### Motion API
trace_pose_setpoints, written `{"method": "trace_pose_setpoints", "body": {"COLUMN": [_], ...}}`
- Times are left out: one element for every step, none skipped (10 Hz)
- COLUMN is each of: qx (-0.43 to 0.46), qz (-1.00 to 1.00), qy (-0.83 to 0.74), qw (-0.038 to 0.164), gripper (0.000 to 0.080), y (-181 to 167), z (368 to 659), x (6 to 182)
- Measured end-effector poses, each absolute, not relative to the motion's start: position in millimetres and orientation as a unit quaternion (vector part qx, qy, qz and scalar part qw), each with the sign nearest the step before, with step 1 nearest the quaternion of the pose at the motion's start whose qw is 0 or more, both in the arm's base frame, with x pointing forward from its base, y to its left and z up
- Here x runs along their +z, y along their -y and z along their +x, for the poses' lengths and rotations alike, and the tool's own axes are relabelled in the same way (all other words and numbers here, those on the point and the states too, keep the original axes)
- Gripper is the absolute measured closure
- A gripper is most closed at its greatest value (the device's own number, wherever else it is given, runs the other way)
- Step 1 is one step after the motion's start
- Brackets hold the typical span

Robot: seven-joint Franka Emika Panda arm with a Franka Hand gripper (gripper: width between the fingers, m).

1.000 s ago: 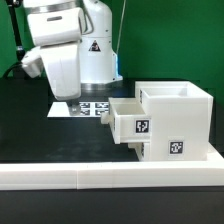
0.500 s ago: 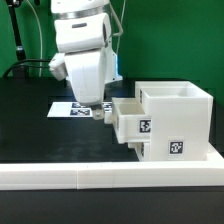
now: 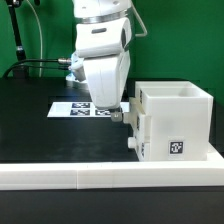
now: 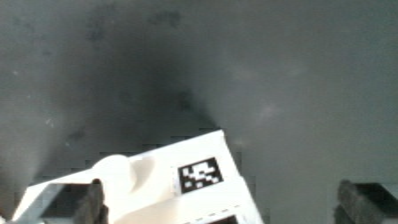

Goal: Assemble drawer

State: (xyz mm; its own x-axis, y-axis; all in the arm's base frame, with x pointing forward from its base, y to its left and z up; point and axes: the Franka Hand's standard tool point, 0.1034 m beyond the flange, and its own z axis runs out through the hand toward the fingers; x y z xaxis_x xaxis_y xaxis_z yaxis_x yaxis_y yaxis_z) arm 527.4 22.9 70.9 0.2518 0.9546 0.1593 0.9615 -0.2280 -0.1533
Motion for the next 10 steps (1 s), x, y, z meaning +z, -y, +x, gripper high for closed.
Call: {"method": "trace_pose_setpoints", "body": {"qx": [-0.015,-0.015,-0.014,-0.013,-0.012,-0.010,-0.007,-0.004,-0.004,-0.004], "qz": [-0.787,-0.790,-0.791,-0.791,-0.792,-0.792,-0.795,-0.798,-0.797,-0.798], "qy": [0.606,0.602,0.601,0.601,0.600,0.600,0.596,0.593,0.593,0.592], "qw": [0.111,0.112,0.112,0.112,0.112,0.113,0.113,0.112,0.113,0.113], "gripper": [0.0150,0.0150,0.0150,0.0150,0.0150,0.0150,0.0150,0.0150,0.0150,0.0150], "y": [-27,-30,-29,-28,-27,-22,-15,-11,-12,-11], "z": [527,527,527,525,523,519,510,502,502,503], "x": [71.4,71.5,71.5,71.7,71.9,71.7,72.5,72.6,71.4,71.1]}}
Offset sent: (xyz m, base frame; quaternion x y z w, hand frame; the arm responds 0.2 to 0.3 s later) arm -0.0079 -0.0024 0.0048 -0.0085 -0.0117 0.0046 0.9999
